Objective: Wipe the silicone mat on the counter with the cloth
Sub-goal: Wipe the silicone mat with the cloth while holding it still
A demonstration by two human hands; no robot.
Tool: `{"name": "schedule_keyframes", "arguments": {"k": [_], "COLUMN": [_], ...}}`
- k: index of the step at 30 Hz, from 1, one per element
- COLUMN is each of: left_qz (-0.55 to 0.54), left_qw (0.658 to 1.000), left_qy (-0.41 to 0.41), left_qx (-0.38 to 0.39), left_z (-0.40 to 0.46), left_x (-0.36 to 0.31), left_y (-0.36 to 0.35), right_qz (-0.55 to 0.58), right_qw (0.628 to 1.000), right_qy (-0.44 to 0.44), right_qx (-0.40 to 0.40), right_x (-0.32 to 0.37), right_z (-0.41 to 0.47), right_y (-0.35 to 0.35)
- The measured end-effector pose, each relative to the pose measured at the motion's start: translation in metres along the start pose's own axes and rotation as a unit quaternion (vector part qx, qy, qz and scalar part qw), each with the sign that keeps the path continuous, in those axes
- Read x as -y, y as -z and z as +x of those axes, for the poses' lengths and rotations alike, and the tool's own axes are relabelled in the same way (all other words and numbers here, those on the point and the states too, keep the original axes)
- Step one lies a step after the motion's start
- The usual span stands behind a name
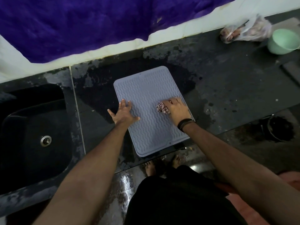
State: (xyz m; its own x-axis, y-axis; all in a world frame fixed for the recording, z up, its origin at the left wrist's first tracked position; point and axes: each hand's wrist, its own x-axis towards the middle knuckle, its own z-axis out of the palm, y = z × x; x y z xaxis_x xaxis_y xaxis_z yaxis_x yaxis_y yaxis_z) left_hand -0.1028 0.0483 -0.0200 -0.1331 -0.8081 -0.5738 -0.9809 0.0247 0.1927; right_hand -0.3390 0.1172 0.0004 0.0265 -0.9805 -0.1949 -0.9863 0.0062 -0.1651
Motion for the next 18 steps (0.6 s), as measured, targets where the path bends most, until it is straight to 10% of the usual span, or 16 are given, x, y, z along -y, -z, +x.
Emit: {"name": "schedule_keyframes", "arguments": {"k": [18], "left_qz": [-0.014], "left_qw": [0.999], "left_qy": [0.033], "left_qx": [-0.015], "left_z": [-0.005], "left_x": [-0.011], "left_y": [-0.001], "right_qz": [0.084], "right_qw": [0.994], "right_qy": [0.070], "right_qx": [0.021], "right_x": [-0.033], "right_z": [-0.090], "right_y": [0.000]}}
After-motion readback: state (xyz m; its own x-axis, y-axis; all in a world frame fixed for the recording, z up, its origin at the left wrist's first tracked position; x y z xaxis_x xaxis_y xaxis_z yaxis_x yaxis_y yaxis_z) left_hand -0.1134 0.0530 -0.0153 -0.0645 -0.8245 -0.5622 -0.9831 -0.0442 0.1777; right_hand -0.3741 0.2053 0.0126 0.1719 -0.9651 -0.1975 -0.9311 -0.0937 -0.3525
